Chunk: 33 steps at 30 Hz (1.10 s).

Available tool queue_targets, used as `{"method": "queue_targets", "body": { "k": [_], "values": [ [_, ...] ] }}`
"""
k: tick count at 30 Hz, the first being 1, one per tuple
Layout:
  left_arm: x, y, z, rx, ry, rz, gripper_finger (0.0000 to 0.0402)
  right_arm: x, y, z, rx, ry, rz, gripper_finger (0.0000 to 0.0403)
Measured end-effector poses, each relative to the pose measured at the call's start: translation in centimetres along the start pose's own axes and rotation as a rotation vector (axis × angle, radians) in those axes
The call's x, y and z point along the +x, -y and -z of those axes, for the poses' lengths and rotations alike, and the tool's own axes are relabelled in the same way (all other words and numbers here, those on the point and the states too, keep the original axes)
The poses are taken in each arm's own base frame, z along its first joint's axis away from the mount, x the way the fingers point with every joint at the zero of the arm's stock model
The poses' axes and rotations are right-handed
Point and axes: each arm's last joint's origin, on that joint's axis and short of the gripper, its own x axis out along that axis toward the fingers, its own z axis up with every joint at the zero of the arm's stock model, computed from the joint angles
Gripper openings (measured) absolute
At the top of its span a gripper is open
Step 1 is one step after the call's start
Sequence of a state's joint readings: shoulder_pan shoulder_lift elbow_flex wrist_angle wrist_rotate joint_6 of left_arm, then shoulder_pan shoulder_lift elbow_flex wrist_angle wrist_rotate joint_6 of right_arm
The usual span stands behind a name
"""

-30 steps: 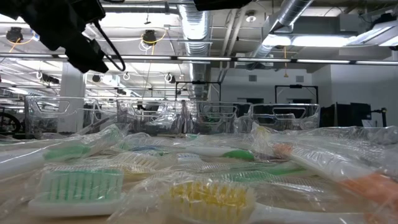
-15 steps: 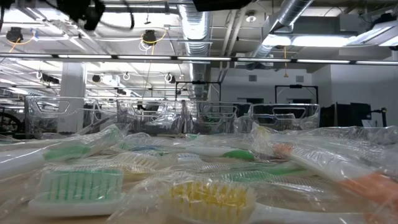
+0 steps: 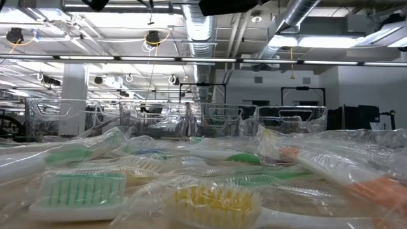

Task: Pick & Place Toothbrushes
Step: Put the green toothbrush into the middle left transparent bin

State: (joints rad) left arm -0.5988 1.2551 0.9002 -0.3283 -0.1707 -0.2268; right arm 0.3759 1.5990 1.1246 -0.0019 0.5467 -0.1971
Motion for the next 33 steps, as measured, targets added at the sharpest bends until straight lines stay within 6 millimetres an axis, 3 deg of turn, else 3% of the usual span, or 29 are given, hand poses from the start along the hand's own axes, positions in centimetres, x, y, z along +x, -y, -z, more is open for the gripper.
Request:
{"method": "queue_targets", "body": {
  "k": [9,24,33],
  "values": [
    [3.3,0.0,4.3,-0.219,-0.515,-0.181,0.0192,0.0,-0.1,0.1,0.008,-0.009,-0.003,0.027],
    [6.5,-0.7,6.4,-0.36,-0.681,-0.182,0.0189,0.0,-0.1,0.1,0.01,-0.007,-0.003,0.027],
    [7.9,-2.6,9.5,-0.508,-0.663,-0.006,0.0188,0.0,-0.1,0.1,0.034,-0.007,-0.026,0.027]
  ]
}}
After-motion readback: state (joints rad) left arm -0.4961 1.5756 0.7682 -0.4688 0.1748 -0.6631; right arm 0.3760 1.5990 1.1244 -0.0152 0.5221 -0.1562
